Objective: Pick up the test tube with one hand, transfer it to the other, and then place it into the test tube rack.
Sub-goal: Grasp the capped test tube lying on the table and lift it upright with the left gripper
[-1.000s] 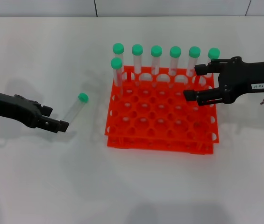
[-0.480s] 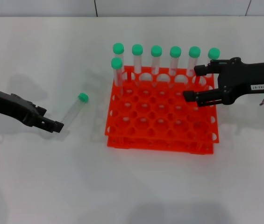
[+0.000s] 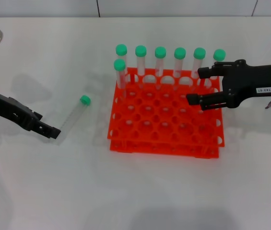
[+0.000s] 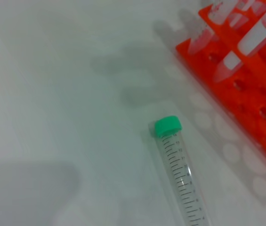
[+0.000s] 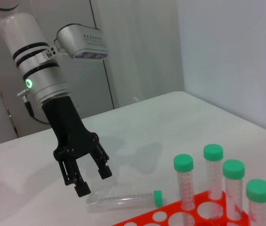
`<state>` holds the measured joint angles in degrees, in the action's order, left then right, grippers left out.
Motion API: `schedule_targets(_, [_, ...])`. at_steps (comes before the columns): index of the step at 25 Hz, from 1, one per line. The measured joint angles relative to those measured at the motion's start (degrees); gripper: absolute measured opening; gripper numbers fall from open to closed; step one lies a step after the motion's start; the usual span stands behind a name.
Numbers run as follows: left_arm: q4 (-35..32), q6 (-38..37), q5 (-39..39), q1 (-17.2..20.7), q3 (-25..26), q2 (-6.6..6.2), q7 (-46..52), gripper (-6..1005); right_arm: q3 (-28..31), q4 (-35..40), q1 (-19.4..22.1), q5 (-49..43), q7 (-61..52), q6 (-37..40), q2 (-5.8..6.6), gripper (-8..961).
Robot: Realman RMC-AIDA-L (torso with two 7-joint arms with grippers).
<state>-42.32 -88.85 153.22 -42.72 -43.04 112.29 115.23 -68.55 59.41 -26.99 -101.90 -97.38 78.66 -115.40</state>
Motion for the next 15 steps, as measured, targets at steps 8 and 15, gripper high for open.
schedule_targets(8, [0.2, 0.9, 0.8, -0.8, -0.3, 0.83, 0.0, 865, -0.4, 0.0, 0.1, 0.0, 0.0, 0.0, 0.0, 843])
schedule_targets(15, [0.3, 1.8, 0.8, -1.5, -0.8, 1.65, -0.3, 858, -0.4, 0.0, 0.1, 0.0, 0.0, 0.0, 0.0, 844])
